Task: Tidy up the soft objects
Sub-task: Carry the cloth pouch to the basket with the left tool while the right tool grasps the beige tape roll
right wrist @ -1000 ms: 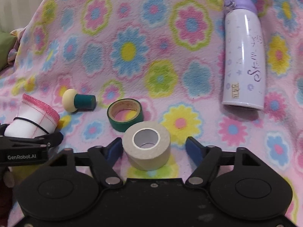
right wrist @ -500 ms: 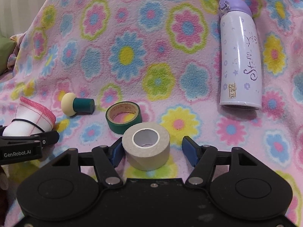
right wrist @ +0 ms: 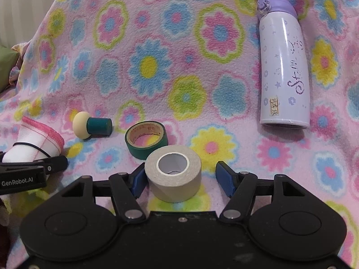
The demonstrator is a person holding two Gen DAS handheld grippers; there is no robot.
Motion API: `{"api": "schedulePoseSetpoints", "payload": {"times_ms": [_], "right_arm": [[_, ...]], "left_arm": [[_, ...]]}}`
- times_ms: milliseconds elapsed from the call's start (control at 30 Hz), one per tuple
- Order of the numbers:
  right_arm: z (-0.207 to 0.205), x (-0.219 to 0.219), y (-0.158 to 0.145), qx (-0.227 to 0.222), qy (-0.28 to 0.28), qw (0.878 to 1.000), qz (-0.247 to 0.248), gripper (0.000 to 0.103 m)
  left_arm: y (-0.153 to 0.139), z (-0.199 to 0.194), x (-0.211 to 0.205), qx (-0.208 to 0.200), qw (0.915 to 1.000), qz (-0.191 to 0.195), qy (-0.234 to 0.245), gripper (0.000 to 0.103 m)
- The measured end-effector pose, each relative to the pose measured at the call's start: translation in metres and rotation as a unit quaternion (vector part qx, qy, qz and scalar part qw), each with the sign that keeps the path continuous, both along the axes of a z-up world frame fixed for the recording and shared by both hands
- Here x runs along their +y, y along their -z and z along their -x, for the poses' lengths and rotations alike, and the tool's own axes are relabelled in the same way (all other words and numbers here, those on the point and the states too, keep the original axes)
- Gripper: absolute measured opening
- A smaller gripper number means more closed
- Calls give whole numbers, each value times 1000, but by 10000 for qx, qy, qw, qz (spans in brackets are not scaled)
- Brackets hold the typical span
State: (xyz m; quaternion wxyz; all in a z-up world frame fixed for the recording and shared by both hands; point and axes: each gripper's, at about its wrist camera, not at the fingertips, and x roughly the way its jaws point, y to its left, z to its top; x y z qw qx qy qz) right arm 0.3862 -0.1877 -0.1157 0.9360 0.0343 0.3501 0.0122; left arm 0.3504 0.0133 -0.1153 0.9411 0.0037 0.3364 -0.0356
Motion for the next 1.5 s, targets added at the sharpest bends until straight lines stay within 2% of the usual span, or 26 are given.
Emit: {"api": "schedulePoseSetpoints", "payload": {"times_ms": [100, 133, 300, 433, 667, 933, 1067, 1200, 1500], "right_arm": [[2, 5, -3, 80, -46, 9999, 141, 57], [3, 6, -5, 112, -112, 9998, 152, 48], [15, 2, -16, 348, -158, 9991, -175, 47], [30, -11, -30, 284, -48, 9983, -499, 47], [74, -23, -74, 22, -38, 9956, -932, 47], [154, -18, -128, -405, -336, 9925, -1102, 47], [198, -18, -147, -626, -496, 9905, -1122, 47], [232, -18, -154, -632, -625, 9890, -1180, 48], [284, -19, -138, -8, -618, 9900, -1270, 48]], "left_arm": [[-5, 4, -1, 8, 9999, -86, -98, 72], [-8, 6, 0, 18, 9999, -70, -107, 72], [-31, 21, 2, -5, 10000, 27, 6, 72], [-54, 36, 4, -111, 9999, 112, 63, 72], [-93, 73, 1, -111, 9996, 229, 136, 72], [-128, 134, -13, 30, 9981, -2, 614, 72], [-134, 164, -19, 299, 9948, 96, 971, 72], [-132, 196, -23, 500, 9908, 163, 1245, 72], [-114, 246, -16, 1246, 9827, 373, 1316, 72]]}}
